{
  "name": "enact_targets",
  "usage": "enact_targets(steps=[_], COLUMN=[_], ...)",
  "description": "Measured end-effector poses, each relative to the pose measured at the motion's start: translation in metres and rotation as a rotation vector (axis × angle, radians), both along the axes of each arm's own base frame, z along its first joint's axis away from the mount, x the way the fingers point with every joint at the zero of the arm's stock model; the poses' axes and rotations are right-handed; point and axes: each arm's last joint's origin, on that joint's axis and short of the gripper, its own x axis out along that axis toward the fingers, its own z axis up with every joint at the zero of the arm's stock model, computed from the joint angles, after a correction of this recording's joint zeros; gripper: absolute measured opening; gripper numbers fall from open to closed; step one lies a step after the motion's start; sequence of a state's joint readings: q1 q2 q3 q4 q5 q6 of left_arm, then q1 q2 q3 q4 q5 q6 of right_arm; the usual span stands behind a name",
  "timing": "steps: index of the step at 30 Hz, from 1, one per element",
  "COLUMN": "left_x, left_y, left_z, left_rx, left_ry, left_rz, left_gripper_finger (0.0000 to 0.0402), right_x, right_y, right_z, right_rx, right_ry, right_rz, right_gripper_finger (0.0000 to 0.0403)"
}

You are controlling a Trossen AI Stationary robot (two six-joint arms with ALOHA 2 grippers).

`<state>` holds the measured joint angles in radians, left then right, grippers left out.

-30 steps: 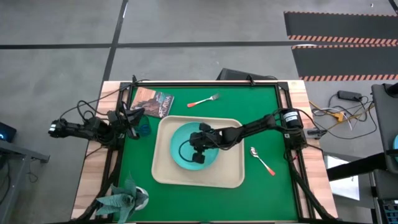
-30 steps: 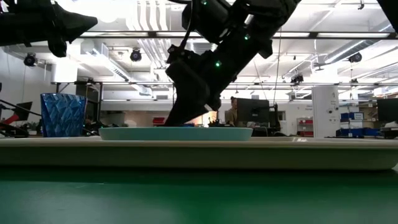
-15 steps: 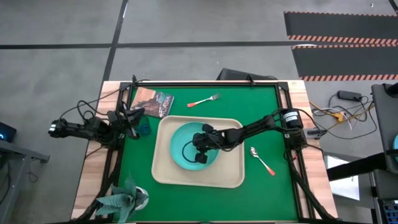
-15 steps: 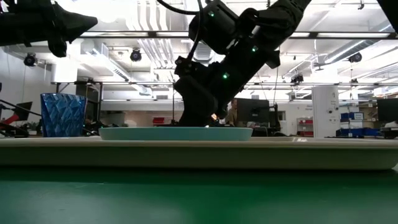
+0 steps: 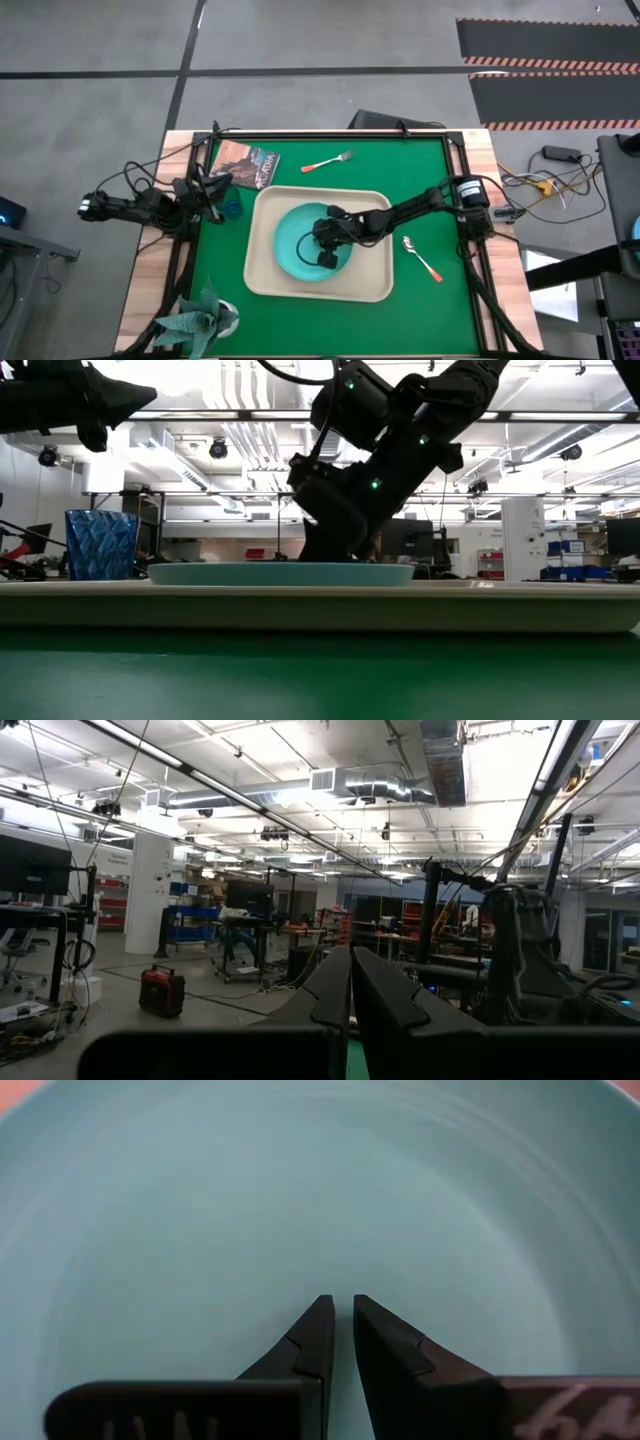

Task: Pick and place plate/cup/fork/spoon on tray
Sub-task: Put the blue plate on the white tray, then put the blue glass on the white tray to the top left of the blue plate

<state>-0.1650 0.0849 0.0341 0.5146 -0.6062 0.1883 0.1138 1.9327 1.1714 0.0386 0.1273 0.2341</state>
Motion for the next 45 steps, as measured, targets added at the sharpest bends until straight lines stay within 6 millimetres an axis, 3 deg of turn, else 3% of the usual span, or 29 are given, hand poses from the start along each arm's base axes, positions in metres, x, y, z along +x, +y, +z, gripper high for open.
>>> enact_targets(steps=[8, 20, 28, 45], left_x=[0.000, 0.003, 0.008, 0.035], left_y=[0.000, 0.000, -0.005, -0.009], left_z=[0.000, -0.004, -0.003, 0.004], left_rx=[0.000, -0.062, -0.087, -0.226], left_ry=[0.000, 0.007, -0.015, -0.021], left_rz=[0.000, -0.030, -0.205, -0.234], left_gripper_finger=[0.0001, 0.0001, 0.0001, 0.0001], right_x=[0.008, -0.002, -0.028, -0.104], right_y=[0.006, 0.015, 0.019, -0.006], right_z=[0.011, 0.061, 0.087, 0.156], right_rx=[-0.051, -0.142, -0.297, -0.527], right_ry=[-0.027, -0.116, -0.181, -0.697], right_rz=[0.061, 0.142, 0.167, 0.192], right_gripper_finger=[0.0034, 0.0033, 0.0033, 0.0033])
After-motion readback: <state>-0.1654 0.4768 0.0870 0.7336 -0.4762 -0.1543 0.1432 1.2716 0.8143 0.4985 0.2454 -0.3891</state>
